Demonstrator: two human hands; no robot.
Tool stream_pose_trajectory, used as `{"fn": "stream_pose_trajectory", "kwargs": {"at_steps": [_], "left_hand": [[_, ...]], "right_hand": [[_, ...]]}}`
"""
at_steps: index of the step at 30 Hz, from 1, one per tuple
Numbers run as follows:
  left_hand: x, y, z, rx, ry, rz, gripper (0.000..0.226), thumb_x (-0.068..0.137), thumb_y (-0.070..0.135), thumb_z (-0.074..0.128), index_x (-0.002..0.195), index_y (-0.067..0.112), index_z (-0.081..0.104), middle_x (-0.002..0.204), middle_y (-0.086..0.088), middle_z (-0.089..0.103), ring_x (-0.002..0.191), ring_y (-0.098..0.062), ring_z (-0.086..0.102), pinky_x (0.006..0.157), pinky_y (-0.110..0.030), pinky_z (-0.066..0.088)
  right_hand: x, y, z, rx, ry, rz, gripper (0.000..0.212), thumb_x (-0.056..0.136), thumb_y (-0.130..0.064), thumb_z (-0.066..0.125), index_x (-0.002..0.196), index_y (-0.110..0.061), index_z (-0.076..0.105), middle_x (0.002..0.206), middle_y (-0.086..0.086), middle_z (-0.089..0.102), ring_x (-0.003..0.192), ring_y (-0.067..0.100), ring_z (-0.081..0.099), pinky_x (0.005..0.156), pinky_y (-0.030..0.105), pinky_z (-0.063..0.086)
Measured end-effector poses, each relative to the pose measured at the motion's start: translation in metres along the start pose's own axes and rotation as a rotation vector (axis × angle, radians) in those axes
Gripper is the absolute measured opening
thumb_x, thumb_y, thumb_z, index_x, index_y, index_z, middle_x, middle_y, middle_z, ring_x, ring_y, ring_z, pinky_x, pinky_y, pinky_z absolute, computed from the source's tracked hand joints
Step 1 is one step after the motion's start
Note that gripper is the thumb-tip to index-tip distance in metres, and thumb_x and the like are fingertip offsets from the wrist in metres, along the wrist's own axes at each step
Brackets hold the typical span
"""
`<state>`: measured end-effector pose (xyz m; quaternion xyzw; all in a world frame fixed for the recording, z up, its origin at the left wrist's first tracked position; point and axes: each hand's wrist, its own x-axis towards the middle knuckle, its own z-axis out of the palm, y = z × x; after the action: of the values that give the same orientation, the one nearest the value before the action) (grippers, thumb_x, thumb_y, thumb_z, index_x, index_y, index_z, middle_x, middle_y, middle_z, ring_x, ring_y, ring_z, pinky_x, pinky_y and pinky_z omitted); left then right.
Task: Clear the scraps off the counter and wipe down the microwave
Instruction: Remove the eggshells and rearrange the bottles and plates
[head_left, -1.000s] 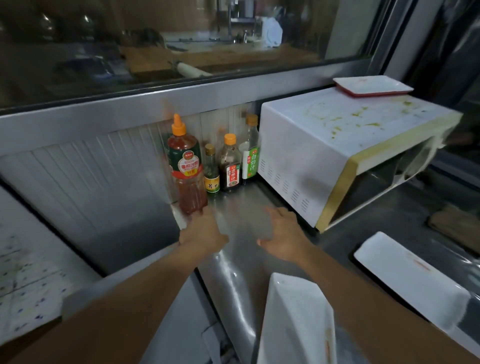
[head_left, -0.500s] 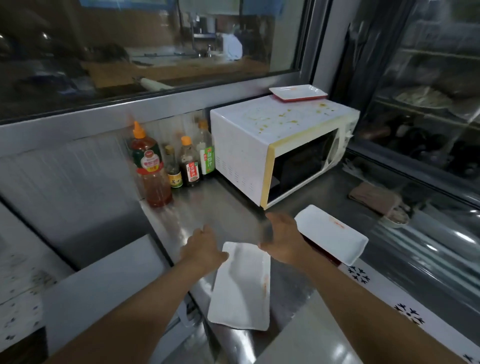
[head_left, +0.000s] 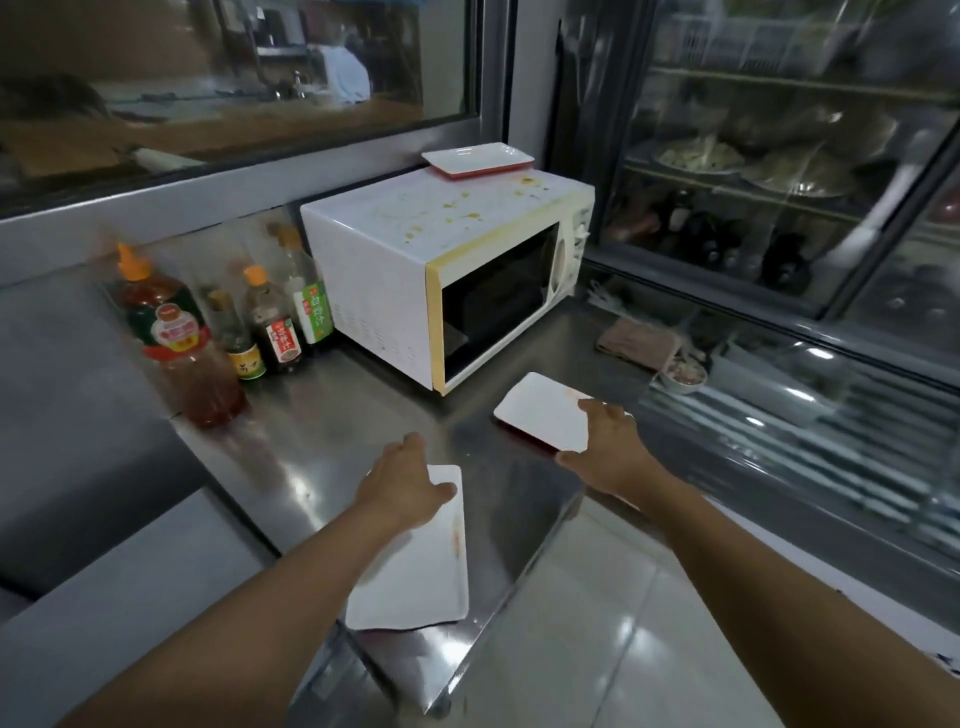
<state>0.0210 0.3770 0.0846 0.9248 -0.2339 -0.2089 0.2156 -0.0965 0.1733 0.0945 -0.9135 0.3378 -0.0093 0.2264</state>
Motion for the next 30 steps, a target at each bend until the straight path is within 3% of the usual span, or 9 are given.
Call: {"fn": "stream_pose_trajectory", "kwargs": {"at_steps": [7,11,15,21,25,30], "left_hand": [[0.06,0.05,0.036,-0.035,0.005,0.008,0.076,0.084,0.037,0.065,0.143,0.008,0.028,0.144,-0.013,0.038,0.132,-0.027,0.039,0.104,-0.032,0.034],[0.108,0.08,0.068,-0.085,0.013,-0.082,0.073,0.087,0.037,0.062,0.146,0.011,0.028,0.149,-0.007,0.035,0.135,-0.022,0.036,0.105,-0.027,0.032],[0.151,0.106,0.098,-0.143,0.046,-0.237,0.06,0.086,0.032,0.061,0.137,0.011,0.038,0.135,-0.012,0.05,0.117,-0.028,0.054,0.096,-0.035,0.047],[0.2,0.13,0.12,-0.041,0.164,-0.316,0.053,0.087,0.019,0.056,0.135,0.005,0.04,0.139,-0.017,0.046,0.128,-0.033,0.043,0.105,-0.037,0.037],[0.216,0.125,0.124,0.04,0.164,-0.365,0.047,0.085,0.014,0.057,0.13,0.009,0.045,0.137,-0.013,0.048,0.128,-0.03,0.043,0.104,-0.038,0.039],[0.218,0.121,0.13,0.07,0.142,-0.444,0.061,0.077,0.023,0.074,0.131,0.014,0.045,0.136,-0.013,0.045,0.128,-0.032,0.04,0.104,-0.041,0.039]], "right_hand": [[0.067,0.064,-0.011,0.014,-0.028,0.062,0.072,0.081,-0.032,0.068,0.14,-0.01,0.031,0.142,0.013,0.036,0.132,0.031,0.03,0.106,0.038,0.03],[0.122,0.103,-0.007,0.001,-0.109,0.06,0.073,0.083,-0.031,0.067,0.142,-0.008,0.029,0.143,0.015,0.036,0.134,0.031,0.029,0.109,0.037,0.03],[0.161,0.136,0.005,0.021,-0.231,0.018,0.065,0.084,-0.024,0.063,0.136,-0.003,0.032,0.139,0.017,0.037,0.129,0.031,0.036,0.097,0.029,0.036],[0.19,0.164,0.017,0.053,-0.337,-0.023,0.045,0.088,-0.017,0.057,0.126,0.001,0.041,0.126,0.021,0.048,0.114,0.036,0.049,0.094,0.038,0.042],[0.196,0.169,0.023,0.136,-0.315,-0.092,0.028,0.082,0.001,0.056,0.108,0.007,0.049,0.102,0.019,0.061,0.088,0.026,0.055,0.063,0.016,0.032],[0.201,0.167,0.028,0.277,-0.268,-0.077,0.017,0.08,0.008,0.051,0.097,0.004,0.053,0.077,0.004,0.054,0.072,0.019,0.051,0.051,0.009,0.034]]}}
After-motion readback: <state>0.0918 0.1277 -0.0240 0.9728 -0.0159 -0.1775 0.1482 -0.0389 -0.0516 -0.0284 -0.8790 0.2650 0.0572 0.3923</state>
